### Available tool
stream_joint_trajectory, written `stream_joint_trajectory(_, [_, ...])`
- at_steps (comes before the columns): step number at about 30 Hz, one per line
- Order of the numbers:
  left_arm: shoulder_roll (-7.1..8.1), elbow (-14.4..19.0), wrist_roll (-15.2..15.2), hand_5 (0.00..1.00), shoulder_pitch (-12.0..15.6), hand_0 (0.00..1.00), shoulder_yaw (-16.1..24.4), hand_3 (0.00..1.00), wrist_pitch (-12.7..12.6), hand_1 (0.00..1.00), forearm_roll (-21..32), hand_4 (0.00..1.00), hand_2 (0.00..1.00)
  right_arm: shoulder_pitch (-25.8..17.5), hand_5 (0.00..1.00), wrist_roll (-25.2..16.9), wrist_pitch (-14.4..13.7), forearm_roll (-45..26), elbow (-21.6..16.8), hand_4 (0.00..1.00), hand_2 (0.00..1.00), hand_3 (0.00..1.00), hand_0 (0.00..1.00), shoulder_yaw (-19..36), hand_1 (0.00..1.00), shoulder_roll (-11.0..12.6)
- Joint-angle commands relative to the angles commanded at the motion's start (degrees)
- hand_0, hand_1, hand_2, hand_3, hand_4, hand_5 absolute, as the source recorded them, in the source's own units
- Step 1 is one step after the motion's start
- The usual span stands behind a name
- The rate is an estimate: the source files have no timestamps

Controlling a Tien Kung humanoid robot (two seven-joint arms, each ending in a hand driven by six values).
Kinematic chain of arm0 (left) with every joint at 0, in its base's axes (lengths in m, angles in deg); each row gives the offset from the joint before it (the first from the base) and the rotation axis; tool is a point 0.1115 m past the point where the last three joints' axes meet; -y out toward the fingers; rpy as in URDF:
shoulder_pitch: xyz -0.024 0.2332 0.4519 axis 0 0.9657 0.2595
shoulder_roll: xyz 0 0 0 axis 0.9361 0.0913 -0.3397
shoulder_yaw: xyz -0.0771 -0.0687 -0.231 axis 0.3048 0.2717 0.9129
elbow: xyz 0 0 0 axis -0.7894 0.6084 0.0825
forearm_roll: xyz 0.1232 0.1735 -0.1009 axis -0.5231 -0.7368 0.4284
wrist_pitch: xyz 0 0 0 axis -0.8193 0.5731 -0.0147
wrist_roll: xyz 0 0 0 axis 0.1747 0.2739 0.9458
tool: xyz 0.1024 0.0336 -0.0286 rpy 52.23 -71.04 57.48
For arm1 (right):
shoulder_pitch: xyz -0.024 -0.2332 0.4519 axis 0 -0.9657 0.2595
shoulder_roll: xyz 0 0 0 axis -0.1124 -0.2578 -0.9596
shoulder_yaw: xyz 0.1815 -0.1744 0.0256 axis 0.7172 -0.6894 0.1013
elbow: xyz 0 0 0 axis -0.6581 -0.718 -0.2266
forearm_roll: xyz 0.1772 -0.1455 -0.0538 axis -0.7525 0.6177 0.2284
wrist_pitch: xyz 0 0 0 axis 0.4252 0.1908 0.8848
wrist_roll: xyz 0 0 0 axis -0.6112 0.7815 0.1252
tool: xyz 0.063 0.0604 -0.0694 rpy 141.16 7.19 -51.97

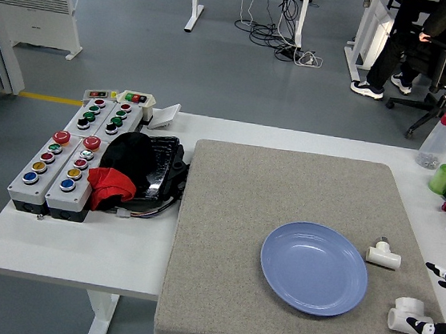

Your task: Pick pipe place plate twice

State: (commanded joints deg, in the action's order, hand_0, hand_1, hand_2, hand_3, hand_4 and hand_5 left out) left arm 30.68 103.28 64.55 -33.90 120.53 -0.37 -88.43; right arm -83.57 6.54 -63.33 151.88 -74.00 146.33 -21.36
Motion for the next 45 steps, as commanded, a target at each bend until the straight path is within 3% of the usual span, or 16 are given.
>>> stream_joint_trajectory(15, [-0.02, 0.1, 0.2, 0.998, -0.1, 0.583, 0.0, 0.487, 0.1, 0.575, 0.0, 0.408, 0.584, 1.0, 0.331, -0.6, 1.2, 1.4, 2.3, 0.829, 0.998, 0.960, 0.961, -2.3, 0.921, -0.3])
stream_joint_trajectory(16, [-0.03, 0.1, 0.2, 0.998, -0.1, 0.583, 0.0, 0.487, 0.2, 0.575, 0.0, 0.407, 0.584, 1.1, 0.239, -0.4, 1.4, 1.6, 2.4, 0.738, 0.896, 0.828, 0.900, -2.4, 0.856, -0.3])
stream_joint_trajectory(21, [0.01, 0.0, 0.1, 0.998, -0.1, 0.583, 0.0, 0.487, 0.2, 0.575, 0.0, 0.407, 0.584, 1.4, 0.239, 0.2, 2.0, 2.2, 2.8, 0.738, 0.896, 0.828, 0.900, -3.0, 0.856, -0.5])
stream_joint_trajectory(22, [0.00, 0.0, 0.1, 0.998, -0.1, 0.583, 0.0, 0.487, 0.2, 0.575, -0.1, 0.407, 0.584, 1.6, 0.138, 0.2, 1.8, 2.3, 3.0, 0.619, 0.789, 0.757, 0.786, -3.2, 0.773, -0.6])
stream_joint_trajectory(27, [-0.01, 0.0, 0.1, 0.998, 0.0, 0.583, 0.0, 0.487, 0.2, 0.575, 0.0, 0.407, 0.584, 2.0, 0.138, -0.3, 0.0, 2.9, 3.9, 0.619, 0.789, 0.757, 0.786, -4.2, 0.773, -0.9])
stream_joint_trajectory(28, [-0.01, 0.0, 0.1, 0.998, 0.0, 0.583, 0.0, 0.487, 0.2, 0.574, 0.0, 0.408, 0.584, 2.0, 0.049, -0.3, -0.1, 2.9, 4.0, 0.493, 0.679, 0.645, 0.652, -4.2, 0.663, -0.9])
stream_joint_trajectory(33, [-0.05, 0.0, 0.1, 0.998, 0.1, 0.583, 0.0, 0.487, 0.2, 0.574, 0.0, 0.408, 0.584, 1.6, 0.049, -1.4, -0.3, 3.5, 4.3, 0.493, 0.679, 0.645, 0.652, -4.5, 0.663, -1.0])
stream_joint_trajectory(34, [-0.05, 0.0, 0.1, 0.998, 0.2, 0.583, 0.0, 0.487, 0.2, 0.574, 0.0, 0.408, 0.584, 1.6, 0.011, -1.6, -0.5, 3.4, 4.3, 0.388, 0.629, 0.596, 0.551, -4.5, 0.597, -1.0])
stream_joint_trajectory(38, [-0.07, 0.0, 0.1, 0.998, 0.1, 0.583, 0.1, 0.487, 0.2, 0.574, -0.2, 0.408, 0.584, 1.5, 0.011, -1.8, -1.4, 3.0, 3.8, 0.388, 0.629, 0.596, 0.551, -4.3, 0.597, -1.0])
stream_joint_trajectory(45, [-0.04, 0.0, 0.1, 0.998, 0.2, 0.583, 0.1, 0.487, 0.2, 0.574, -0.2, 0.408, 0.584, 2.4, 0.012, -3.7, -5.2, 2.3, 1.8, 0.369, 0.620, 0.582, 0.540, -4.4, 0.585, -1.6])
